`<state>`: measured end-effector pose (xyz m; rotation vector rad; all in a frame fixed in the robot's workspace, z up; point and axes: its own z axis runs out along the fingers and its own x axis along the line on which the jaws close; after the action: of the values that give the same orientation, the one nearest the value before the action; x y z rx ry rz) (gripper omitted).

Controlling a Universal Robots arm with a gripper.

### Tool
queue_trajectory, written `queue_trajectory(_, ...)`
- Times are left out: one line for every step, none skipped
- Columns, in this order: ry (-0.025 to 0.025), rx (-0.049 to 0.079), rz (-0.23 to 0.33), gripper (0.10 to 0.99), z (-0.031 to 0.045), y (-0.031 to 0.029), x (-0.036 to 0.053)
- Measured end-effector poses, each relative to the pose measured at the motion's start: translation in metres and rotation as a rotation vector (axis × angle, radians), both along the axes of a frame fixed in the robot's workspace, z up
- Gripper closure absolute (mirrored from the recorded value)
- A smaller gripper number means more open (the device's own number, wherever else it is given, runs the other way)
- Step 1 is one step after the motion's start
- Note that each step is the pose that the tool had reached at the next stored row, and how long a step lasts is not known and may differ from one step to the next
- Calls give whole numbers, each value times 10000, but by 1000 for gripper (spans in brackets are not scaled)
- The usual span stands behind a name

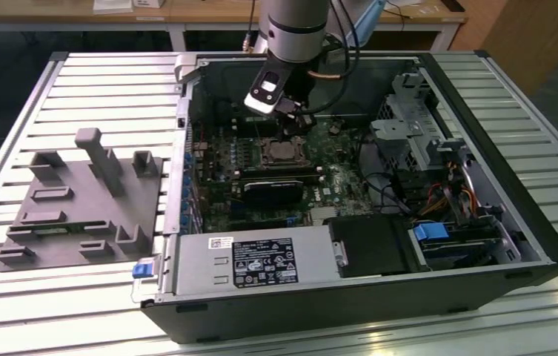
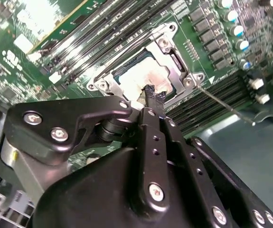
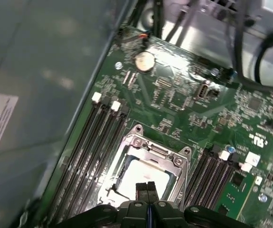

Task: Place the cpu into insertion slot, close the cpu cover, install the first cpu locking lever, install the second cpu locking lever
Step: 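Close the cpu cover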

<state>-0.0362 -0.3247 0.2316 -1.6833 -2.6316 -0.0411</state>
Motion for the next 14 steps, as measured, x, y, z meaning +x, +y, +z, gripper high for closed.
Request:
queue_trajectory(0, 0, 176, 980, 0, 0, 0)
queue_trajectory(0, 0, 360, 980, 0, 0, 0)
queue_trajectory(0, 0, 535, 980, 0, 0, 0)
queue_trajectory(0, 0, 720, 980, 0, 0, 0)
queue_trajectory(0, 0, 900, 980, 0, 0, 0)
queue_trajectory(0, -1, 1091, 980, -1, 0, 0)
queue_trajectory(0, 0, 1270, 980, -1, 0, 0)
queue_trajectory(0, -1, 1451, 980, -1, 0, 0)
queue_trajectory(0, 0, 1635, 980, -1, 0, 0)
queue_trajectory(0, 0, 1816, 980, -2, 0, 0)
queue_trajectory(0, 0, 1995, 980, -2, 0, 0)
queue_trajectory(0, 0, 2175, 980, -2, 0, 0)
queue_trajectory(-1, 0, 2355, 980, -3, 0, 0)
queue_trajectory(0, -1, 2545, 980, -3, 0, 0)
